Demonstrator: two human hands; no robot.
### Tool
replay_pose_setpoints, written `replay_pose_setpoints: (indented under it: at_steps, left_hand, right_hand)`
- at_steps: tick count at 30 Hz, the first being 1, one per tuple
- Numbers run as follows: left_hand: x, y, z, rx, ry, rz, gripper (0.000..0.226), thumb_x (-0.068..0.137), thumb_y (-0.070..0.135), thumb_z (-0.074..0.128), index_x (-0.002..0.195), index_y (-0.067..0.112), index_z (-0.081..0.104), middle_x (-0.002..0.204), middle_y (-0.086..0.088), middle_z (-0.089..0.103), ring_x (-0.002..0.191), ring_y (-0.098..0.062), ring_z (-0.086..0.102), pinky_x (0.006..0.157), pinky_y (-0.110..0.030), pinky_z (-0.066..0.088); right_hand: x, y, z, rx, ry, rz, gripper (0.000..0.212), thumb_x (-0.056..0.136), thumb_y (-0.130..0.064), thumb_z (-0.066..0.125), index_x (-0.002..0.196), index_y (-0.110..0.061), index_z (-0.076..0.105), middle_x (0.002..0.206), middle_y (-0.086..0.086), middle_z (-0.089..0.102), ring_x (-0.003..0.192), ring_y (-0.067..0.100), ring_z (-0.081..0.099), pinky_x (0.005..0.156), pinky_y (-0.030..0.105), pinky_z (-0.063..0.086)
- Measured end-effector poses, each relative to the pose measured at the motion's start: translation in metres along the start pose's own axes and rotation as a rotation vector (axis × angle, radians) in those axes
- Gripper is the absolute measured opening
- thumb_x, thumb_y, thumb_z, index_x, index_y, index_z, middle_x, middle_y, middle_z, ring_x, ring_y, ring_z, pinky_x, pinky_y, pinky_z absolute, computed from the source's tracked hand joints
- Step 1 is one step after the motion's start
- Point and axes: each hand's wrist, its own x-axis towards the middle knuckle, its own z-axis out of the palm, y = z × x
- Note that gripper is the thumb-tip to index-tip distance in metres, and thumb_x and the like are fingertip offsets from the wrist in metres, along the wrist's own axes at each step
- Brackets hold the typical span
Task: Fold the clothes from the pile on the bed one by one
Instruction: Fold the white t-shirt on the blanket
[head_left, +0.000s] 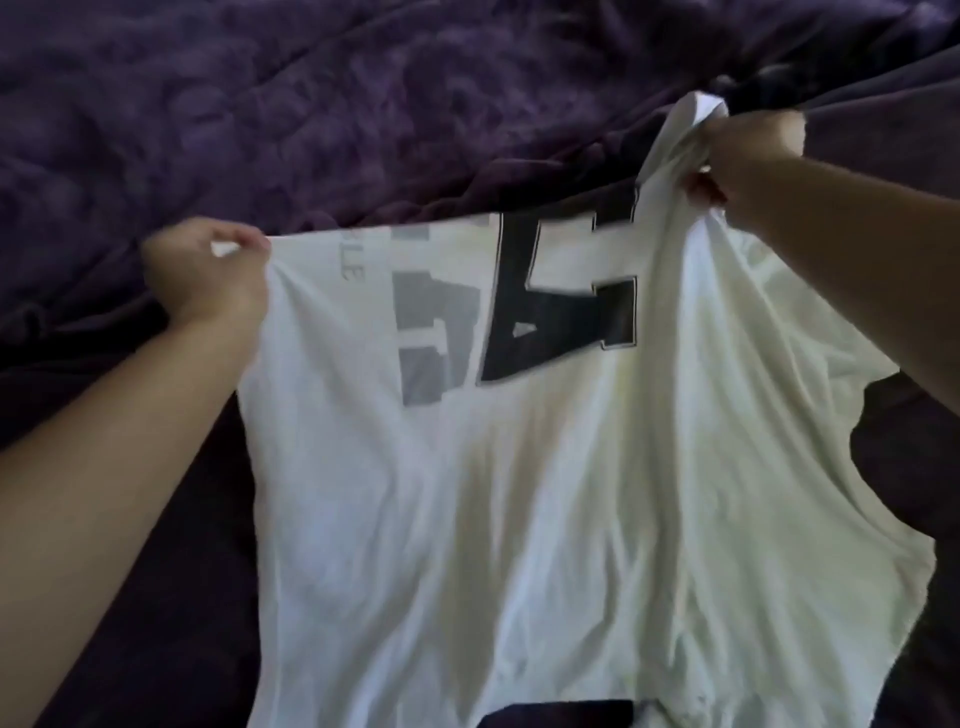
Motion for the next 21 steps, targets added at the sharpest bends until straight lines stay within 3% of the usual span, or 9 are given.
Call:
replay_pose_setpoints:
  at_steps: [2,4,7,8,11,14,16,18,21]
  left_hand:
    - [0.02,0.002,-0.005,-0.067,0.044,-0.046,0.015,0.074,0.018,0.062,0.082,0.023,0.073,0.081,0.002,0.066,0.081,-0.014,0.062,0.077,-0.031,0.057]
    - [0.033,0.0,-0.003,-0.067,0.01,-0.071,0.031,0.077,0.016,0.064,0.106,0.022,0.071,0.096,0.005,0.067,0.087,-0.008,0.063,0.078,-0.02,0.054]
    - [0.023,-0.009,-0.003,-0.029,-0.054,-0.029,0.05,0.084,0.016,0.064,0.133,0.016,0.053,0.11,0.006,0.059,0.096,-0.005,0.059,0.08,-0.008,0.047]
    - [0.012,-0.015,-0.008,0.008,-0.05,0.017,0.05,0.085,0.017,0.063,0.133,0.015,0.051,0.111,0.003,0.058,0.099,-0.008,0.059,0.085,-0.013,0.048]
    - [-0.042,-0.043,-0.032,0.167,-0.034,0.163,0.044,0.083,0.023,0.061,0.125,0.014,0.055,0.12,-0.009,0.06,0.107,-0.024,0.06,0.096,-0.035,0.048]
    - [-0.124,-0.082,-0.059,0.245,-0.053,0.226,0.037,0.082,0.02,0.063,0.117,0.01,0.057,0.115,-0.015,0.057,0.104,-0.032,0.057,0.094,-0.042,0.045]
    - [-0.183,-0.111,-0.078,0.287,-0.091,0.131,0.04,0.082,0.02,0.068,0.118,0.01,0.054,0.115,-0.014,0.055,0.104,-0.033,0.056,0.093,-0.046,0.046]
    - [-0.231,-0.14,-0.095,0.315,-0.128,-0.094,0.054,0.079,0.027,0.073,0.124,0.01,0.05,0.118,-0.014,0.057,0.106,-0.034,0.057,0.092,-0.048,0.047]
    - [-0.282,-0.173,-0.117,0.318,-0.206,-0.384,0.062,0.075,0.037,0.077,0.125,0.011,0.052,0.109,-0.01,0.063,0.097,-0.031,0.061,0.082,-0.043,0.05]
  right_hand:
    - [0.003,-0.012,-0.002,0.013,-0.074,-0.067,0.011,0.088,-0.02,0.057,0.079,-0.016,0.061,0.078,0.002,0.069,0.068,0.015,0.068,0.059,0.033,0.059]
    - [-0.003,-0.022,-0.001,-0.01,-0.271,-0.145,0.007,0.086,-0.023,0.056,0.092,-0.026,0.059,0.096,-0.004,0.064,0.084,0.011,0.065,0.069,0.027,0.058]
    - [-0.02,-0.01,-0.003,-0.191,-0.305,-0.276,0.018,0.085,-0.02,0.059,0.099,-0.031,0.062,0.092,-0.009,0.06,0.082,0.009,0.06,0.078,0.034,0.059]
    - [-0.03,0.0,-0.008,-0.287,-0.254,-0.356,0.024,0.085,-0.02,0.06,0.105,-0.032,0.064,0.097,-0.008,0.062,0.086,0.01,0.06,0.086,0.035,0.057]
    - [-0.072,0.049,-0.046,-0.549,-0.129,-0.602,0.046,0.085,-0.026,0.061,0.13,-0.027,0.055,0.13,0.0,0.055,0.111,0.012,0.055,0.099,0.017,0.041]
    - [-0.133,0.118,-0.099,-0.585,-0.225,-0.671,0.046,0.085,-0.022,0.064,0.13,-0.02,0.054,0.133,0.006,0.05,0.113,0.025,0.056,0.092,0.038,0.049]
    - [-0.18,0.167,-0.132,-0.648,-0.294,-0.7,0.04,0.085,-0.019,0.067,0.124,-0.016,0.06,0.128,0.007,0.055,0.109,0.028,0.058,0.084,0.043,0.052]
    - [-0.225,0.21,-0.164,-0.745,-0.332,-0.722,0.034,0.083,-0.017,0.071,0.116,-0.014,0.065,0.121,0.007,0.059,0.107,0.027,0.059,0.077,0.041,0.054]
    - [-0.274,0.259,-0.209,-0.883,-0.399,-0.729,0.037,0.077,-0.021,0.078,0.112,-0.014,0.068,0.122,0.008,0.061,0.107,0.032,0.06,0.079,0.044,0.053]
